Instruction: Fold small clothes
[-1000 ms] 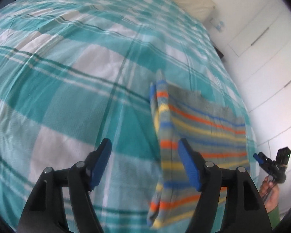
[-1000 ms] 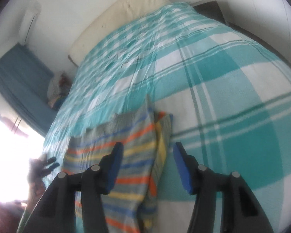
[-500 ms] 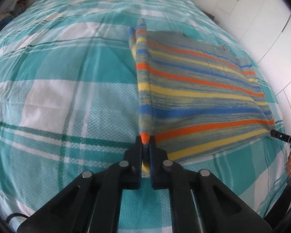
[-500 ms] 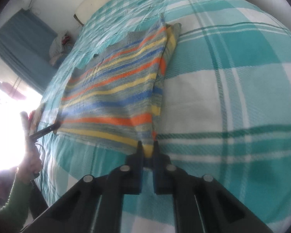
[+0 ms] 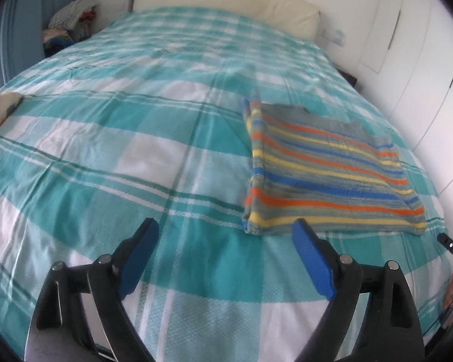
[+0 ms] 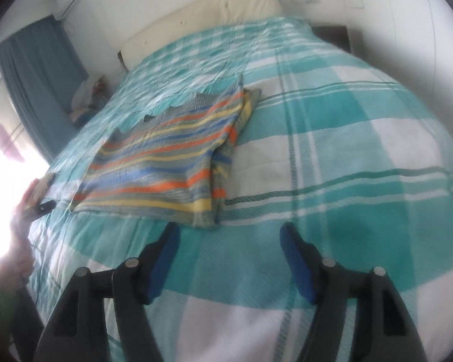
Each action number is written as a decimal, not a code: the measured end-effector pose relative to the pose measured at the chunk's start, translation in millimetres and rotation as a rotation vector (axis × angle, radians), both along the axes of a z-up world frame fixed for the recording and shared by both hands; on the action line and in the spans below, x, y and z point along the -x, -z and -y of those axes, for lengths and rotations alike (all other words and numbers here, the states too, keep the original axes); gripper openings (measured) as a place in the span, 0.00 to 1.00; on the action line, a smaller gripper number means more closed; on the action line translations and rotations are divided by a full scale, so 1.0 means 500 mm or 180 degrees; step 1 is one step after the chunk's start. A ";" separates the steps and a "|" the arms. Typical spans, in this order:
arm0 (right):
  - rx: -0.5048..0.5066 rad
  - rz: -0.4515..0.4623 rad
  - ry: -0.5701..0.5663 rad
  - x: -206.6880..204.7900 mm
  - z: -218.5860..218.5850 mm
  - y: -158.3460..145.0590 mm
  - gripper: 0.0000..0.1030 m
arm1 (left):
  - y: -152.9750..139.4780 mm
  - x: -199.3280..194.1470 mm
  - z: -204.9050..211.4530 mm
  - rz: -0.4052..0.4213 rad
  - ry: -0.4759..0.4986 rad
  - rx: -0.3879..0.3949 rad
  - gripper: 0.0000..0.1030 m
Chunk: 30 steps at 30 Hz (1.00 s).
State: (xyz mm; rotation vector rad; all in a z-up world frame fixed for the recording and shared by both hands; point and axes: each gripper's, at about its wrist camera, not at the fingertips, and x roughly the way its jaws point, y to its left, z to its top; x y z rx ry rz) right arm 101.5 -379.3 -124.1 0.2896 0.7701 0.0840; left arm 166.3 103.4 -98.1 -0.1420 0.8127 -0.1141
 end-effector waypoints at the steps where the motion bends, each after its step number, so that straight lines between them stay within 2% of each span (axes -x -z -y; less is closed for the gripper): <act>1: 0.0030 0.0050 0.0084 0.011 0.006 0.002 0.68 | 0.005 0.005 0.003 0.0042 -0.0021 -0.0024 0.91; 3: 0.0115 0.0053 0.0209 0.019 0.012 0.014 0.71 | 0.022 0.003 0.012 0.0038 -0.0034 -0.0117 0.91; 7: 0.0218 -0.0021 0.0271 0.017 0.015 0.037 0.71 | 0.048 0.003 0.018 0.0011 -0.0078 -0.0220 0.91; 12: 0.0246 -0.0028 0.0202 0.011 0.013 0.056 0.79 | 0.036 0.010 0.023 0.0083 -0.0057 -0.0198 0.91; 16: 0.0320 -0.0025 0.0172 0.014 0.003 0.058 0.83 | 0.040 0.009 0.022 0.0006 -0.0058 -0.0156 0.91; 23: 0.0142 0.0024 0.0150 0.017 0.017 0.059 0.84 | 0.053 0.009 0.027 -0.0065 -0.0100 -0.0200 0.91; 30: 0.0138 0.0027 0.0146 0.018 0.017 0.059 0.84 | 0.063 0.009 0.024 -0.0124 -0.0140 -0.0203 0.91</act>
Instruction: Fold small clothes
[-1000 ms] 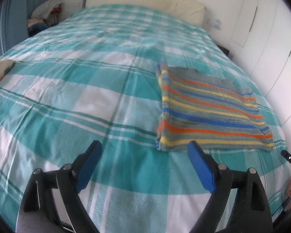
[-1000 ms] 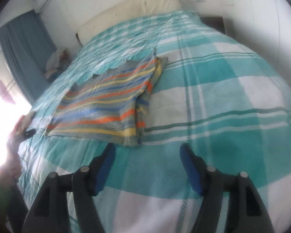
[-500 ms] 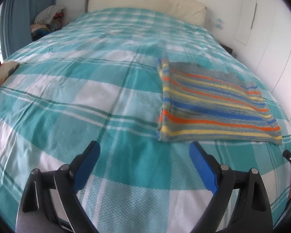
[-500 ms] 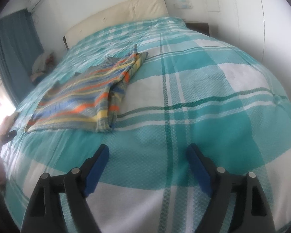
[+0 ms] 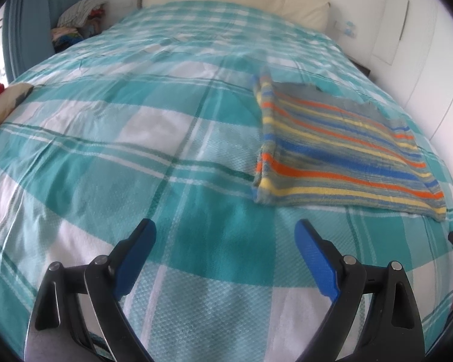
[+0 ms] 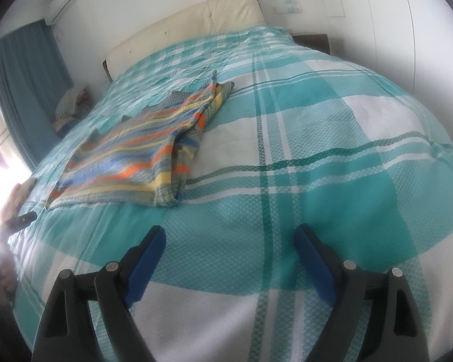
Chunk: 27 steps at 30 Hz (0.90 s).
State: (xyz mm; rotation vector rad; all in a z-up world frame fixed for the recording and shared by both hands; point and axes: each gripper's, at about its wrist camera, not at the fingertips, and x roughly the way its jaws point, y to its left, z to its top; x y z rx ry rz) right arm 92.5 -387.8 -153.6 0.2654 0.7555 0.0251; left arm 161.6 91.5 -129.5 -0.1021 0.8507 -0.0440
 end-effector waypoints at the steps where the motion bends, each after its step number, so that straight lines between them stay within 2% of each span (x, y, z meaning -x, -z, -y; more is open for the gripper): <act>1: 0.0000 0.0000 0.0000 0.000 0.000 0.000 0.84 | 0.000 0.000 -0.001 -0.0001 -0.0005 0.0002 0.91; 27: 0.0003 0.0001 0.0000 0.000 -0.001 0.000 0.84 | -0.005 0.002 -0.004 0.0017 -0.0024 -0.0034 0.91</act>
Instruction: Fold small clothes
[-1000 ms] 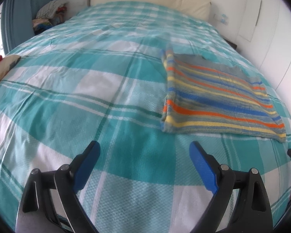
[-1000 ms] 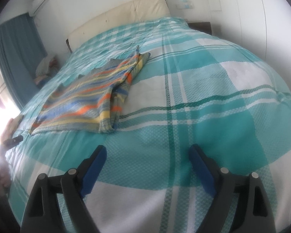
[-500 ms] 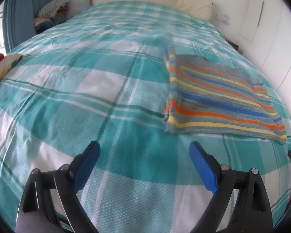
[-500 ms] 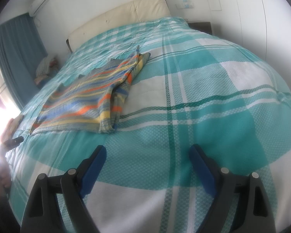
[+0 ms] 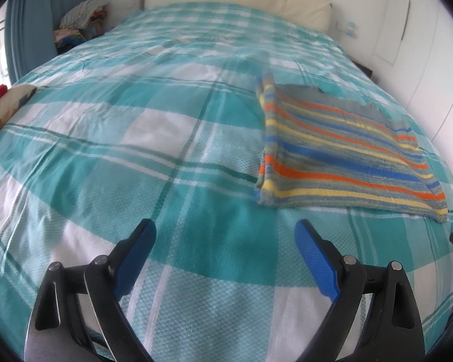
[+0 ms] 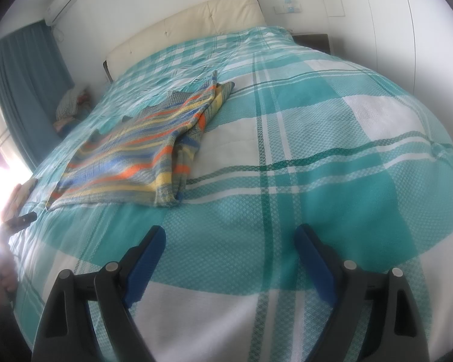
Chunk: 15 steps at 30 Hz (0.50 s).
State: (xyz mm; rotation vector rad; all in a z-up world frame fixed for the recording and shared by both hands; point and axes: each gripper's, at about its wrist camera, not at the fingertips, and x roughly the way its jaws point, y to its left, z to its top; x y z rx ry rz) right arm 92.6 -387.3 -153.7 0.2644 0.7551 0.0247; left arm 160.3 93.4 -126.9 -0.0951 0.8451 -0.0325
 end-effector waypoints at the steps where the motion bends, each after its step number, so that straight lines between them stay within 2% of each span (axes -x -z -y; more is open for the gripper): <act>1: 0.0000 0.0000 0.0000 0.000 0.000 0.000 0.84 | 0.000 0.000 0.000 0.0001 0.0002 0.0002 0.91; 15: 0.0000 0.0000 0.0000 0.000 0.000 0.000 0.84 | -0.007 0.005 0.002 0.0026 0.0009 -0.0040 0.91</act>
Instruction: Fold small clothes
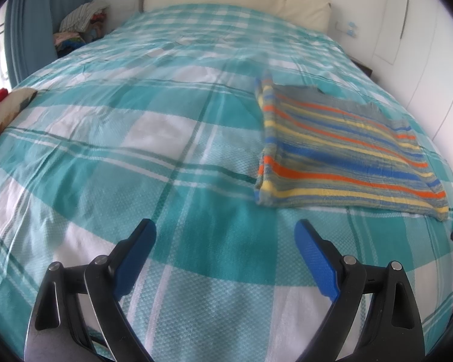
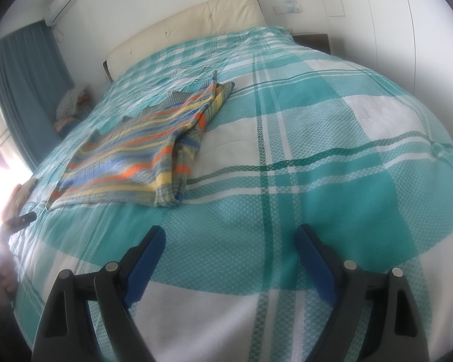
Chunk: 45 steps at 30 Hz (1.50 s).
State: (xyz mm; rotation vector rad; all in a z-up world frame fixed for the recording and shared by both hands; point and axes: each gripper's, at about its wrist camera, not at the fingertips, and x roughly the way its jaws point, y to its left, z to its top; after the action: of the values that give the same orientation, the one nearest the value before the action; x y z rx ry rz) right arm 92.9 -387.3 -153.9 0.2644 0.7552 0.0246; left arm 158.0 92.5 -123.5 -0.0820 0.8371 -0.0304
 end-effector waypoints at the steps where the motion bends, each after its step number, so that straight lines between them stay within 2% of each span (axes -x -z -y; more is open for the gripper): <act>1: 0.0000 -0.0001 0.0000 0.000 0.000 0.000 0.84 | -0.003 0.002 0.001 0.0019 0.0007 -0.0004 0.91; 4: 0.0005 -0.0008 0.0000 -0.001 0.000 -0.001 0.85 | -0.017 0.012 0.011 0.0100 0.0072 -0.0045 0.91; 7: -0.0043 -0.0082 -0.0017 -0.003 0.003 -0.010 0.84 | -0.037 0.037 0.049 0.0226 0.0299 -0.0139 0.91; 12: -0.0476 -0.0276 -0.0150 -0.040 0.042 -0.048 0.84 | -0.065 0.045 0.198 0.0346 0.1061 -0.0124 0.91; 17: -0.0741 -0.0448 -0.0373 -0.165 0.068 -0.092 0.84 | -0.060 0.029 0.434 0.0461 0.2028 -0.0296 0.91; 20: -0.1040 -0.0603 -0.0450 -0.253 0.081 -0.088 0.84 | -0.030 0.012 0.568 0.0350 0.2485 -0.0476 0.91; 23: -0.1290 -0.0819 -0.0439 -0.350 0.093 -0.061 0.79 | 0.007 -0.003 0.658 0.0297 0.2675 -0.0773 0.82; 24: -0.1325 -0.0877 -0.0435 -0.377 0.094 -0.053 0.74 | 0.019 -0.008 0.677 0.0287 0.2700 -0.0845 0.72; 25: -0.1362 -0.0932 -0.0448 -0.407 0.093 -0.043 0.73 | 0.026 -0.014 0.685 0.0269 0.2713 -0.0853 0.60; 26: -0.1384 -0.0960 -0.0463 -0.428 0.091 -0.037 0.70 | 0.029 -0.020 0.684 0.0250 0.2696 -0.0806 0.53; 28: -0.1418 -0.0964 -0.0487 -0.473 0.084 -0.029 0.66 | 0.025 -0.038 0.668 0.0214 0.2569 -0.0638 0.12; 29: -0.1427 -0.0960 -0.0487 -0.491 0.081 -0.025 0.61 | 0.021 -0.046 0.656 0.0198 0.2507 -0.0540 0.10; 31: -0.1366 -0.1005 -0.0512 -0.528 0.070 -0.015 0.35 | 0.007 -0.055 0.622 0.0206 0.2460 -0.0217 0.09; 32: -0.1191 -0.1048 -0.0499 -0.537 0.059 -0.014 0.07 | -0.002 -0.055 0.606 0.0245 0.2409 -0.0138 0.08; 34: -0.0990 -0.1031 -0.0512 -0.549 0.041 -0.028 0.07 | -0.027 -0.049 0.563 0.0355 0.2270 0.0004 0.08; 40: -0.0764 -0.0645 -0.1030 -0.550 -0.096 -0.160 0.07 | -0.102 -0.045 0.359 0.0491 0.1647 0.0457 0.08; 42: -0.0725 -0.0598 -0.1225 -0.568 -0.178 -0.191 0.07 | -0.113 -0.051 0.284 0.0432 0.1373 0.0578 0.08; 45: -0.0636 -0.0582 -0.1480 -0.598 -0.308 -0.205 0.07 | -0.101 -0.068 0.195 0.0273 0.1024 0.0709 0.08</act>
State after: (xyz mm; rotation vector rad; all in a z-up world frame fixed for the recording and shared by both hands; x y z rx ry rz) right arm 391.8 -233.1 -51.6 0.2782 0.9853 0.5239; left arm 192.0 -4.7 -72.9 -0.1536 0.7519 -0.4275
